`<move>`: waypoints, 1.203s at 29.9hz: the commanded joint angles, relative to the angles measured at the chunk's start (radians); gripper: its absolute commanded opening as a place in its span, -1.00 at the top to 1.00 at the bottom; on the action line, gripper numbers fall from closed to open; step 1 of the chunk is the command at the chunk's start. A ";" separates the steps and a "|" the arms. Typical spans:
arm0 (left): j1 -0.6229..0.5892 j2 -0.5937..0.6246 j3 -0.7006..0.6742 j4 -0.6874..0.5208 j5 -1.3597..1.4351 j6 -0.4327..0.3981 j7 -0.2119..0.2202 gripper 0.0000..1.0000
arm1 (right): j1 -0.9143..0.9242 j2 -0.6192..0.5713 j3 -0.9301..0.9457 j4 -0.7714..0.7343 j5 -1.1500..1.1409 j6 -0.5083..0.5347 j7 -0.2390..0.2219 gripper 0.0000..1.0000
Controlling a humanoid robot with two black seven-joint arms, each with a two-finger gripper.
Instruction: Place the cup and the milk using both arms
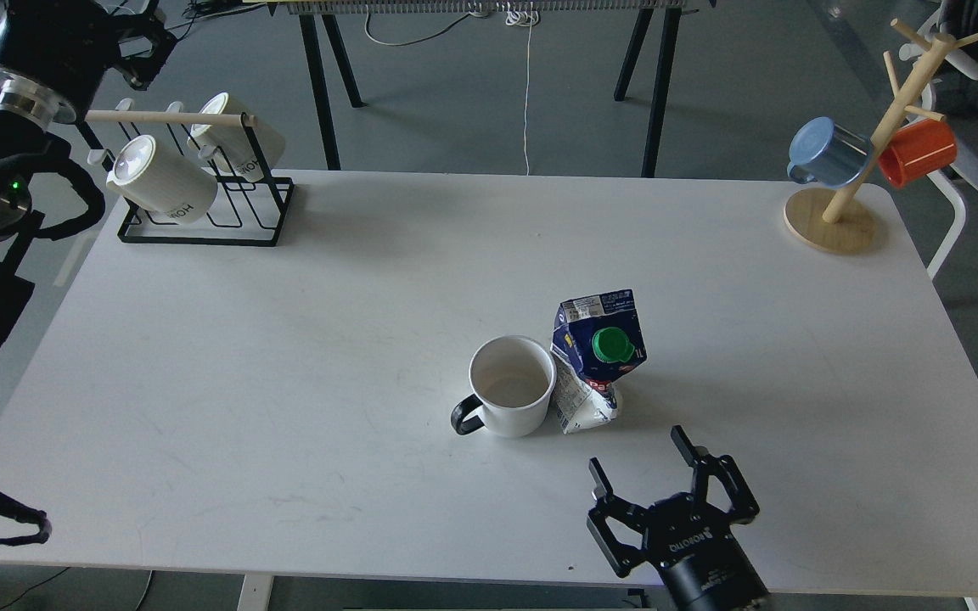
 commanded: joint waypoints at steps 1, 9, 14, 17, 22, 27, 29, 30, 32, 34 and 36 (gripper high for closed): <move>0.000 0.000 -0.002 0.000 0.000 0.000 0.009 -0.99 | -0.037 -0.130 0.024 0.084 -0.005 0.000 0.000 -0.96; 0.005 -0.019 -0.013 0.017 -0.009 0.000 0.011 -0.99 | -0.041 -0.316 0.306 0.087 -0.008 0.000 0.000 -0.96; 0.011 -0.031 -0.016 0.022 -0.032 0.000 0.009 -0.99 | -0.009 -0.341 0.527 0.038 -0.014 0.000 -0.001 -0.96; 0.012 -0.048 -0.016 0.023 -0.043 0.000 0.009 -0.99 | 0.103 -0.341 0.575 -0.017 -0.018 0.000 -0.007 -0.98; 0.011 -0.066 -0.020 0.054 -0.043 0.000 0.008 -0.99 | 0.383 -0.355 0.558 -0.202 -0.119 0.000 -0.043 -0.98; 0.003 -0.066 -0.020 0.066 -0.045 0.000 0.008 -0.99 | 0.642 -0.355 0.453 -0.391 -0.136 0.000 -0.103 -0.98; -0.002 -0.066 -0.020 0.068 -0.045 0.000 0.009 -0.99 | 0.742 -0.355 0.411 -0.483 -0.135 0.000 -0.112 -0.98; -0.005 -0.066 -0.019 0.068 -0.045 0.000 0.008 -0.99 | 0.793 -0.352 0.388 -0.535 -0.135 0.000 -0.112 -0.98; -0.006 -0.066 -0.019 0.066 -0.045 0.000 0.006 -0.99 | 0.897 -0.335 0.344 -0.636 -0.135 0.000 -0.112 -0.98; -0.006 -0.068 -0.019 0.066 -0.045 0.000 0.002 -0.99 | 1.008 -0.301 0.290 -0.741 -0.135 0.000 -0.109 -0.98; -0.006 -0.071 -0.019 0.066 -0.043 0.000 0.000 -0.99 | 1.118 -0.243 0.242 -0.855 -0.135 0.000 -0.107 -0.98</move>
